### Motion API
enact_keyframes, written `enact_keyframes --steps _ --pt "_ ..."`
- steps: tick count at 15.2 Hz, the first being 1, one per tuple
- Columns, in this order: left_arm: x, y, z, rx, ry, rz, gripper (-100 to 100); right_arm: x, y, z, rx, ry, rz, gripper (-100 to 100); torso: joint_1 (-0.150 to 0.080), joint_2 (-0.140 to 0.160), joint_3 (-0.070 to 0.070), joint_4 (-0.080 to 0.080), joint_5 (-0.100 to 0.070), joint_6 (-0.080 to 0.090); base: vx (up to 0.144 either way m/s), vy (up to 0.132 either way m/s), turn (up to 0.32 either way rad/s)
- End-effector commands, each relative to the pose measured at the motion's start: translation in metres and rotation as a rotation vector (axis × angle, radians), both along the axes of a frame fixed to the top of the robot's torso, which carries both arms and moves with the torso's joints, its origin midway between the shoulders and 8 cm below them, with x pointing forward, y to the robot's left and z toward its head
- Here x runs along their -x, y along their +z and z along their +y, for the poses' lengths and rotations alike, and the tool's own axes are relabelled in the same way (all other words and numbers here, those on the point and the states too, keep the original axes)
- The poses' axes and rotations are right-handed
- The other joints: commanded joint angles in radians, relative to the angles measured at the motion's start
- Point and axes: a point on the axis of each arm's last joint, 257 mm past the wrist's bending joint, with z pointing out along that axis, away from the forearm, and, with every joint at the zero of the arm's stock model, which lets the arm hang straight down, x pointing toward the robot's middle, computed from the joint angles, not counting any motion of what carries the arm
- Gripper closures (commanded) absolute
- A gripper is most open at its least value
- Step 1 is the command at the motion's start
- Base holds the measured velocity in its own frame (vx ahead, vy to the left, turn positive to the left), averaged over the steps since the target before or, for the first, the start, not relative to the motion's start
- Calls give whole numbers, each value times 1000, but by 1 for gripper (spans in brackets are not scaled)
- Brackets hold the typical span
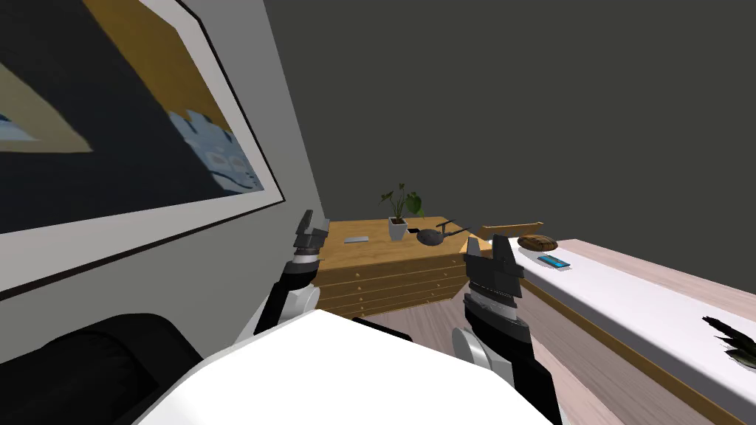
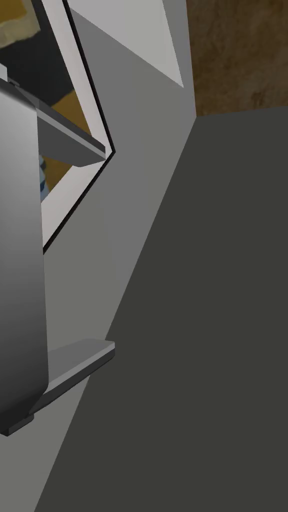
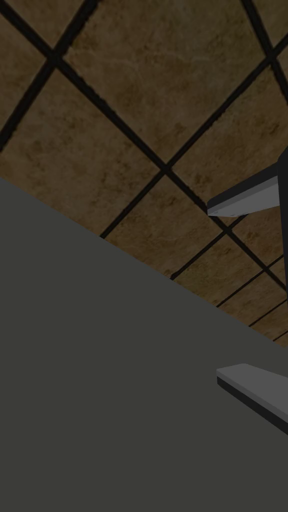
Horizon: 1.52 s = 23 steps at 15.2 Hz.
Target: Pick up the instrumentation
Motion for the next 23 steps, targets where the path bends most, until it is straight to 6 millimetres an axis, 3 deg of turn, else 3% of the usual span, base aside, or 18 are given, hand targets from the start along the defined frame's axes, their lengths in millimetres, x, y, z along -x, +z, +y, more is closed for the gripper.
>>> enact_keyframes --steps 1,7,10,12,18,20,21,23 --pt "-9 -10 2 -20 -15 49 -100 0 0 0 0 0 0 0 0 0 0 0 0 0 -8 -4 -98" --pt "-28 -35 14 -33 -26 158 -100 0 0 0 0 0 0 0 0 1 1 0 0 0 -20 -4 -101" --pt "-42 -56 29 -33 -25 248 -100 0 0 0 0 0 0 0 0 1 1 0 0 0 -19 -5 -121" --pt "-44 -58 29 -31 -23 258 -100 0 0 0 0 0 0 0 0 1 1 0 0 0 -18 -2 -70" --pt "-63 -96 62 -17 -3 412 -100 0 0 0 0 0 0 0 0 1 1 0 0 0 -17 -6 -119" --pt "-65 -102 64 -11 1 437 -100 0 0 0 0 0 0 0 0 1 1 0 0 0 -13 -5 -87" --pt "-69 -114 77 -4 11 482 -100 0 0 0 0 0 0 0 0 1 0 0 0 0 -14 -6 -146" --pt "-71 -119 78 1 15 501 -100 0 0 0 0 0 0 0 0 1 1 0 0 0 -13 -2 -96"
